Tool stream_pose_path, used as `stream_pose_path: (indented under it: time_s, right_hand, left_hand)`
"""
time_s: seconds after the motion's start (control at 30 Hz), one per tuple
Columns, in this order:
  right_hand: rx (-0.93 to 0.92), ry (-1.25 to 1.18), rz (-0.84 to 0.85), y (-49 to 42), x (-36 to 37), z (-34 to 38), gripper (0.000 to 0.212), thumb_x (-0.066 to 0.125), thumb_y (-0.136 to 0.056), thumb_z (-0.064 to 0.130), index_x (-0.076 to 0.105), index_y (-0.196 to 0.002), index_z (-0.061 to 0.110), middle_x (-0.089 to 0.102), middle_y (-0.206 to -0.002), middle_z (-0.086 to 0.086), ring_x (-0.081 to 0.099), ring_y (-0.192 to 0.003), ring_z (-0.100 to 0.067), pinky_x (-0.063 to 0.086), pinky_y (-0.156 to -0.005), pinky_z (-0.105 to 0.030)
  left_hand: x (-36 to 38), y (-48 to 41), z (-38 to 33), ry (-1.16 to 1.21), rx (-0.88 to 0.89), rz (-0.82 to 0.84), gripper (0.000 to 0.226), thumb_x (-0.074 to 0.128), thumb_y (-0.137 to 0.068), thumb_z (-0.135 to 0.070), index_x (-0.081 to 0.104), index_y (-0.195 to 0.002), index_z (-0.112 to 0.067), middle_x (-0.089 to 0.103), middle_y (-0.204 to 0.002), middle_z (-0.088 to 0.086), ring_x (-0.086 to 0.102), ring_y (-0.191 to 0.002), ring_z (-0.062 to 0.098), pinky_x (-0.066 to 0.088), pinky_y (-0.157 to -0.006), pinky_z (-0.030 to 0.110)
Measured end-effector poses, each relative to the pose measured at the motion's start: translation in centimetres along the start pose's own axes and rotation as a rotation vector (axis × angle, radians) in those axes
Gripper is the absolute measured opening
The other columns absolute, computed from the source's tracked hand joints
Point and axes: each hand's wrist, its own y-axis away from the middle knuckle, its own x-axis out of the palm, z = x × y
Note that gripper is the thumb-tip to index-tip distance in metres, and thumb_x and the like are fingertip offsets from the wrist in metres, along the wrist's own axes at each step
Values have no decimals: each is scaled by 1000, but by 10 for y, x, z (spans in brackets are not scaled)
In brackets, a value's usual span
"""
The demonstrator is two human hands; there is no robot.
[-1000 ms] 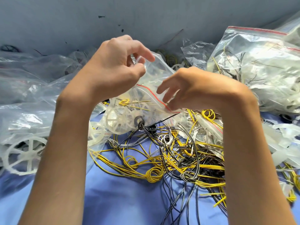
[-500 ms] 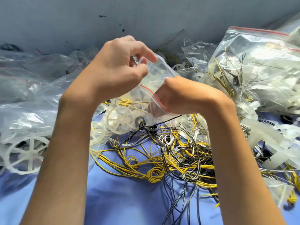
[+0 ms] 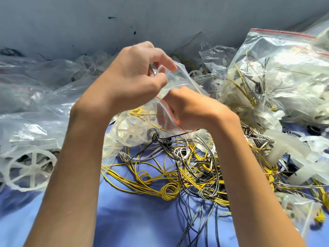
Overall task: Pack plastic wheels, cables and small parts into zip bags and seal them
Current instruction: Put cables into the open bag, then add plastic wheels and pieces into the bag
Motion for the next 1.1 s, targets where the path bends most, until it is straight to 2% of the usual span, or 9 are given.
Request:
stream_pose_path:
  time_s: [0.2, 0.3, 0.53, 0.6, 0.67, 0.8, 0.9, 1.03, 1.1]
  right_hand:
    - [-43, -45, -39, -4, 6, -1, 35, 41, -91, 7, 60, -120, 9, 65, -109, -16, 57, -96, -34, 45, -84, -41]
    - [-58, -100, -51, -1, -3, -5, 24, 51, -82, 1, 69, -95, 9, 67, -78, -2, 55, -71, -13, 49, -71, -30]
    - [171, -349, -917, 2, -25, -22, 22, 47, -72, 10, 68, -68, 7, 63, -63, -6, 58, -62, -17, 41, -57, -26]
    - [292, -250, -767, 2, -24, -32, 23, 46, -76, 10, 70, -74, 7, 67, -72, -11, 62, -73, -24, 45, -62, -28]
    - [351, -146, -334, 5, -18, -38, 23, 48, -81, 10, 71, -84, 10, 69, -85, -13, 63, -82, -28, 48, -65, -29]
    - [265, 21, 345, 4, 0, -33, 14, 59, -89, 32, 60, -75, 28, 59, -77, 12, 54, -70, -7, 39, -57, -23]
    - [280, -8, 380, -2, 11, -31, 23, 55, -92, 40, 62, -75, 26, 56, -71, 12, 53, -64, -6, 39, -54, -21]
    - [296, 30, 335, -1, 9, -32, 35, 55, -92, 39, 69, -107, 10, 69, -106, -7, 63, -97, -23, 50, -84, -33]
    - [295, -43, 175, 1, 3, -35, 32, 56, -92, 31, 69, -100, 2, 71, -97, -12, 64, -85, -22, 51, -74, -30]
  left_hand:
    - [2, -1, 1, -6, 9, 12, 29, 52, -85, -5, 66, -95, -29, 54, -92, -1, 48, -69, 7, 34, -65, 5]
    - [1, -1, 4, -9, -8, -9, 28, 53, -86, -6, 67, -96, -27, 54, -92, -2, 48, -68, 8, 35, -64, 5]
    - [-8, -4, 20, -145, -188, -69, 26, 54, -87, -18, 66, -109, -27, 55, -94, -5, 47, -79, 11, 30, -67, 16]
    - [-8, -6, 26, -196, -269, -20, 29, 56, -88, -25, 61, -117, -26, 53, -88, -11, 46, -85, 13, 28, -71, 17]
    - [-7, -6, 31, -240, -335, 52, 38, 57, -89, -31, 55, -125, -22, 55, -95, -9, 46, -92, 13, 28, -76, 19]
    - [-3, -6, 41, -298, -422, 173, 54, 61, -88, -39, 46, -134, -15, 56, -127, 1, 50, -111, 19, 33, -83, 25]
    - [-3, -6, 46, -319, -455, 192, 53, 60, -88, -42, 48, -131, -13, 56, -130, 4, 50, -119, 24, 34, -86, 28]
    - [-5, -5, 50, -330, -490, 198, 52, 58, -87, -47, 51, -126, -13, 58, -127, 7, 52, -117, 27, 38, -91, 33]
    - [-6, -6, 51, -331, -498, 199, 54, 57, -88, -49, 51, -128, -13, 56, -130, 7, 51, -119, 27, 37, -93, 34]
